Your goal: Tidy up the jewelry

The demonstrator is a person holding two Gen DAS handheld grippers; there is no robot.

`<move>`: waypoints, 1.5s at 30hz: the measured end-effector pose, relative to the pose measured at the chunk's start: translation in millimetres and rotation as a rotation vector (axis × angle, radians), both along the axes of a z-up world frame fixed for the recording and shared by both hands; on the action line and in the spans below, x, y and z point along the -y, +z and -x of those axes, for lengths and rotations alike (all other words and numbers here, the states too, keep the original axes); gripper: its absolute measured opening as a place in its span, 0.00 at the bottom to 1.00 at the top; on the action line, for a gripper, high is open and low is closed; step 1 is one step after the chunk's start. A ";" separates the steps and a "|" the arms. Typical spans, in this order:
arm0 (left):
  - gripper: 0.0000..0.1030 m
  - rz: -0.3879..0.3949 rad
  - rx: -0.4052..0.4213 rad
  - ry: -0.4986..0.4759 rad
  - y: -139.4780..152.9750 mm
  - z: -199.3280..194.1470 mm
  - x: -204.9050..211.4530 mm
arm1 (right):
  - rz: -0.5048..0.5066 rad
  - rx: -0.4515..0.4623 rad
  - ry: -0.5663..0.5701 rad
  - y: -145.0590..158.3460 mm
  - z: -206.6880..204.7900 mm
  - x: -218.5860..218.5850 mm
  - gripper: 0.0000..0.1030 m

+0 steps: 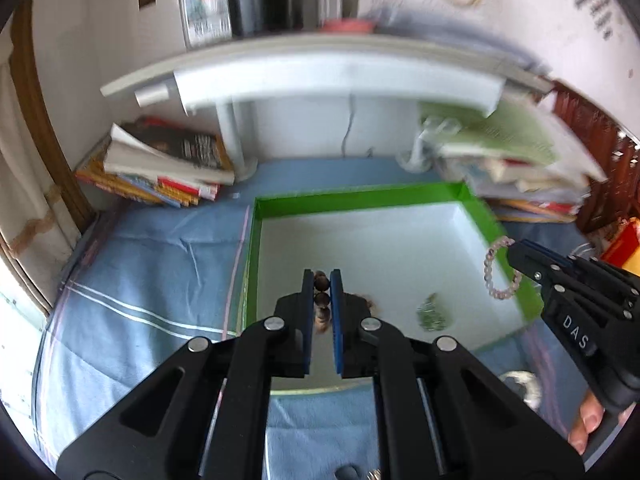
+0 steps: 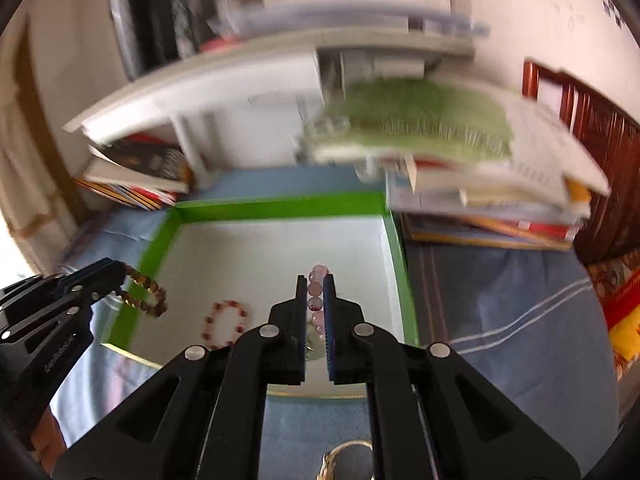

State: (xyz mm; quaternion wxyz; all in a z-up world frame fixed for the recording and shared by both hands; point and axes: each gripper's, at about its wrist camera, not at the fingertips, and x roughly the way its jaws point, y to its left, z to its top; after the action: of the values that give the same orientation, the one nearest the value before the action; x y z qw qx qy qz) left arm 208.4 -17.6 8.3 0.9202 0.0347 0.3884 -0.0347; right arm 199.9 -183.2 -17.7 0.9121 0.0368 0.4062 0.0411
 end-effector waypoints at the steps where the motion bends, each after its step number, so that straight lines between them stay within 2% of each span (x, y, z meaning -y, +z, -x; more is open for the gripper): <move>1: 0.08 -0.003 -0.013 0.001 -7.4 -4.8 0.1 | 0.010 -0.013 -0.003 -7.5 -3.2 -1.0 0.08; 3: 0.09 -0.007 -0.035 0.015 -21.7 -12.1 -1.8 | 0.016 -0.022 -0.011 -13.6 -5.2 0.3 0.09; 4: 0.09 -0.009 -0.047 0.022 -25.5 -12.9 -3.3 | 0.011 -0.024 -0.012 -14.8 -4.5 1.4 0.14; 5: 0.15 -0.001 -0.056 0.023 -28.1 -12.8 -5.8 | 0.000 -0.028 -0.013 -14.7 -3.0 4.0 0.18; 6: 0.21 0.010 -0.061 0.021 -29.0 -11.7 -7.6 | -0.008 -0.026 -0.016 -12.9 -0.3 6.7 0.26; 7: 0.23 0.015 -0.061 0.023 -28.7 -10.1 -8.9 | -0.010 -0.022 -0.018 -10.2 3.4 8.2 0.32; 12: 0.51 0.011 -0.027 0.040 -15.8 20.7 -19.6 | -0.033 0.006 -0.014 6.0 39.9 20.3 0.51; 13: 0.54 -0.006 -0.014 0.046 -13.6 33.2 -22.0 | -0.035 0.011 -0.014 6.5 49.4 24.6 0.54; 17: 0.75 -0.023 -0.005 0.046 -15.5 73.3 -30.3 | -0.016 0.000 -0.024 -1.4 85.7 38.8 0.62; 20: 0.77 -0.007 -0.040 0.029 -27.5 96.6 -34.6 | 0.015 -0.039 -0.009 -17.1 107.6 43.8 0.65; 23: 0.80 -0.002 -0.080 0.010 -40.7 112.5 -33.0 | 0.051 -0.077 0.000 -34.0 112.3 43.9 0.65; 27: 0.80 -0.016 -0.126 -0.027 -57.2 118.8 -21.3 | 0.102 -0.125 -0.033 -49.7 111.6 42.1 0.65; 31: 0.81 -0.027 -0.164 -0.054 -70.0 123.5 -11.4 | 0.142 -0.178 0.013 -62.2 117.5 33.9 0.65; 37: 0.81 -0.027 -0.177 -0.035 -74.6 126.9 -16.3 | 0.104 -0.199 0.155 -60.0 141.1 27.0 0.65; 42: 0.82 -0.020 -0.174 0.009 -72.9 127.9 -36.3 | 0.107 -0.178 0.075 -52.9 142.4 42.3 0.66; 45: 0.82 -0.020 -0.188 0.044 -73.7 128.1 -47.9 | 0.070 -0.187 0.062 -52.3 137.7 47.6 0.67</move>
State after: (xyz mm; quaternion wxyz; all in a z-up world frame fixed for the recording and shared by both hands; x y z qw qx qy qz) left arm 80.3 30.4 -65.4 0.8798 0.0318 0.4741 -0.0140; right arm 62.2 -230.8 -70.0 0.8693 -0.0039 0.4916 0.0517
